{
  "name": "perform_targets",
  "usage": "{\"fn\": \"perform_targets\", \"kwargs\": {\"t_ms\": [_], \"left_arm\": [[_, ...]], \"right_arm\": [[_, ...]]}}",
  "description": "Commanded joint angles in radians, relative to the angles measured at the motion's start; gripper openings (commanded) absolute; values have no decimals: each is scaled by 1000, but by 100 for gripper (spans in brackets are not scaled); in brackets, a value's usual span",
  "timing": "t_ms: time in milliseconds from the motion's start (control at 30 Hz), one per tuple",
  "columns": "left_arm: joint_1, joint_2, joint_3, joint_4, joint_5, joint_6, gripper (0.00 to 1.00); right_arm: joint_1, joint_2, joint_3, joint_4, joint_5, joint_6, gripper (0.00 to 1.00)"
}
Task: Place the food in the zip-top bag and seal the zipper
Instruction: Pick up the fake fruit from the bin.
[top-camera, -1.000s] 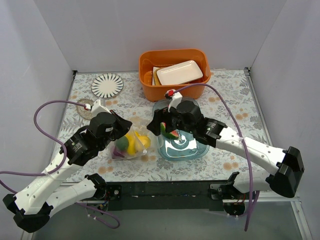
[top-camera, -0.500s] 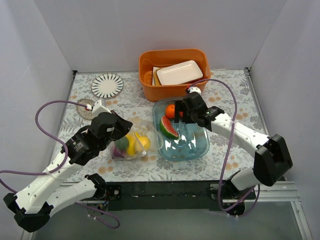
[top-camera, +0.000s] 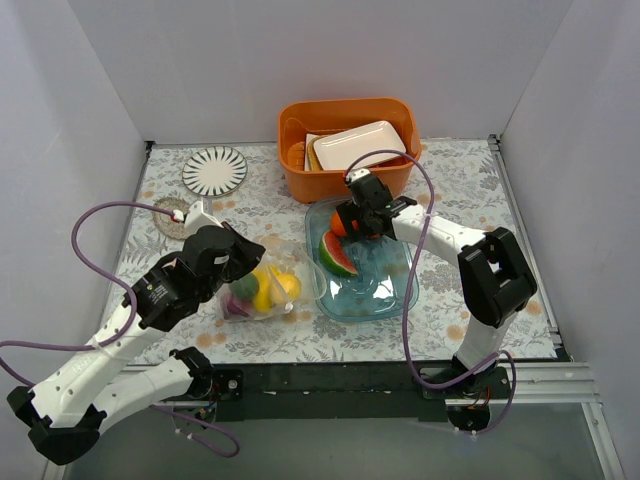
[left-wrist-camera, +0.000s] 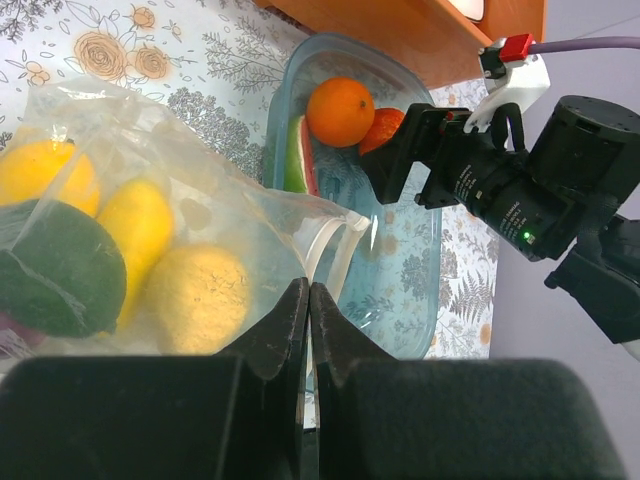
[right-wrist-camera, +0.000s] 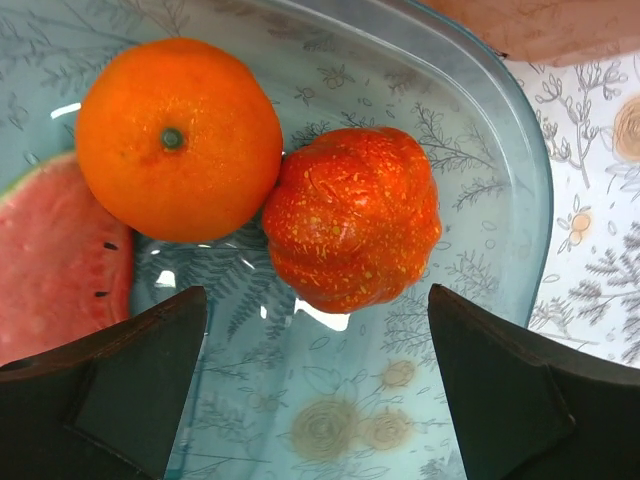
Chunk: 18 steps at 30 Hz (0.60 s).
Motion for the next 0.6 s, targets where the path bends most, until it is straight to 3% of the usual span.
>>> {"fn": "perform_targets", "kwargs": {"t_ms": [0,267,567], "left_arm": [[2,-17,-6,0,-24,-5,0],[2,-6,-3,-2,-21,-3,0],[2,-11,6,-19,-27,-2,0]], "right_arm": [[-4,-11,-2,82,-15,-174,98],[-12,53,15,105,-40,-264,98],[-14,121,21,82,-52,-249,84]]}}
